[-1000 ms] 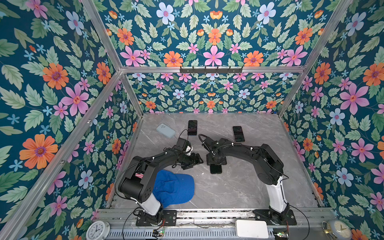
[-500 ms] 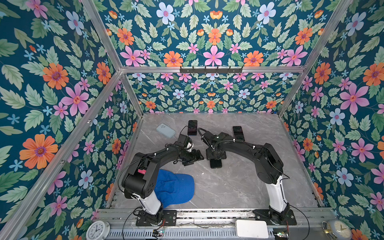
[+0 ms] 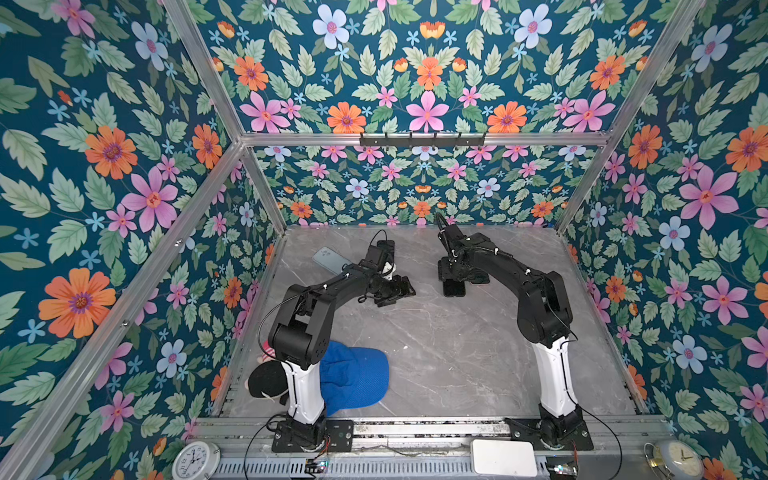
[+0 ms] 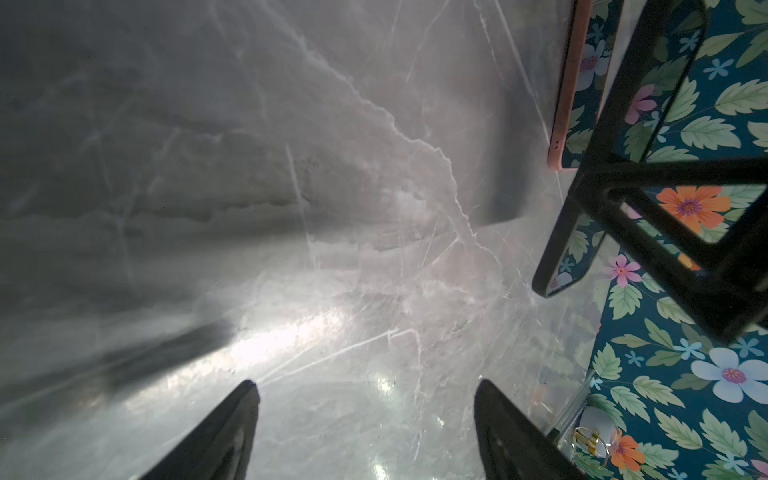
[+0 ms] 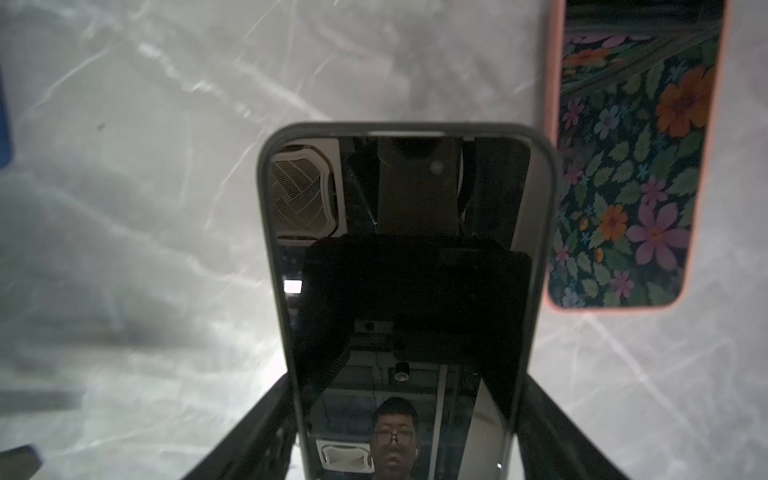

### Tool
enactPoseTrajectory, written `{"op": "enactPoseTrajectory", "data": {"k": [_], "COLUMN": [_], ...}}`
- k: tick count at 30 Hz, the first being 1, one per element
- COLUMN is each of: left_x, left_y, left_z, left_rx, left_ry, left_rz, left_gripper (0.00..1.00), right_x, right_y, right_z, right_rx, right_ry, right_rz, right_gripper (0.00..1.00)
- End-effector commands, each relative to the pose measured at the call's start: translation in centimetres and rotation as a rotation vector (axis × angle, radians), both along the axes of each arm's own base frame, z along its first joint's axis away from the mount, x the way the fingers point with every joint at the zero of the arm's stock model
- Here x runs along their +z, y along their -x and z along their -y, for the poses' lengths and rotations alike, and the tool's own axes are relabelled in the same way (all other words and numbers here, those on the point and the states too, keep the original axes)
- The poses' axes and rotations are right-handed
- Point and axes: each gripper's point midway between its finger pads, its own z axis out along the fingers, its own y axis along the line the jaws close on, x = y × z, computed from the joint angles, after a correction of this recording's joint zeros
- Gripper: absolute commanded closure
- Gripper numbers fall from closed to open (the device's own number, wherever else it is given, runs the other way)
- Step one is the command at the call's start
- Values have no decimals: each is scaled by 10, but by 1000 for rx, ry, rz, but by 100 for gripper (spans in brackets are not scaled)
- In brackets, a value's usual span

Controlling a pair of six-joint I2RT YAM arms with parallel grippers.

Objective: Put the phone into the phone case

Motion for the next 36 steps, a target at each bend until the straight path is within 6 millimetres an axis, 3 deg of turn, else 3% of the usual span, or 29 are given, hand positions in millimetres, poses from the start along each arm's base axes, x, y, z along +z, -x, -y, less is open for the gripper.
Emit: {"op": "enactPoseTrajectory", "data": {"k": [1,10,20,36], "left_x": [-3,-10,-13,-17], "left_y": [-4,-16,-14,-12], "left_z": [0,7,6,3], "left_rx": [-6,-12,-10,-9], "left_ry": [-9,17,14,17], "left_rz": [-10,-19,-30,-39], "left_gripper": [17,18,18,18], "right_x": [-2,-16,-23,-38], "right_y": [-10,-29,-48,-54], "right_z": [0,7,10,19], "right_rx": [57,65,69,63], "right_ry": [5,9,-4,28], "right_rz": [1,-9,-5,-24], "right_gripper": [44,45,47,47]}}
